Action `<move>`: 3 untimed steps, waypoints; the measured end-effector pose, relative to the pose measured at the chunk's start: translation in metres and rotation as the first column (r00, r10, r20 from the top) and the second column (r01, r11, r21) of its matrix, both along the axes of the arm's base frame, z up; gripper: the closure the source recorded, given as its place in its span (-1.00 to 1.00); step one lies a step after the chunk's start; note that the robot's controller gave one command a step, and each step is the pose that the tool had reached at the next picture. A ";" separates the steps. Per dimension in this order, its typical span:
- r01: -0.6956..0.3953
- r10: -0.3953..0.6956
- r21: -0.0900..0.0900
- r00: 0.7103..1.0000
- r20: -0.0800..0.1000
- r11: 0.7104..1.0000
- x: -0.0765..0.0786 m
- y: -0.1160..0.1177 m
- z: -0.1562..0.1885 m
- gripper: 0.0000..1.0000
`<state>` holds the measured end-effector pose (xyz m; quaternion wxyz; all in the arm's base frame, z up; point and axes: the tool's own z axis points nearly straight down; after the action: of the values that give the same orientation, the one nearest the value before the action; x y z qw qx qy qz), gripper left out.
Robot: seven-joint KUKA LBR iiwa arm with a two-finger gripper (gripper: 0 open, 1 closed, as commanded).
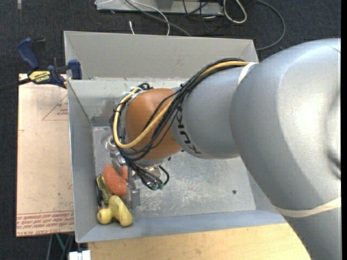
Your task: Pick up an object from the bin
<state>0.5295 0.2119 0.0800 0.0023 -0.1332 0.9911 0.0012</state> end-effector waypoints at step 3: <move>-0.075 0.074 0.004 0.997 0.012 0.997 0.011 0.006 -0.009 -1.00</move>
Offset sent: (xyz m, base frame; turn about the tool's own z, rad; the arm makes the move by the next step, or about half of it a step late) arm -0.0038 0.0053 -0.0068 -0.0210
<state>0.5406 0.2179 0.0707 0.0083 -0.1701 0.9854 0.0027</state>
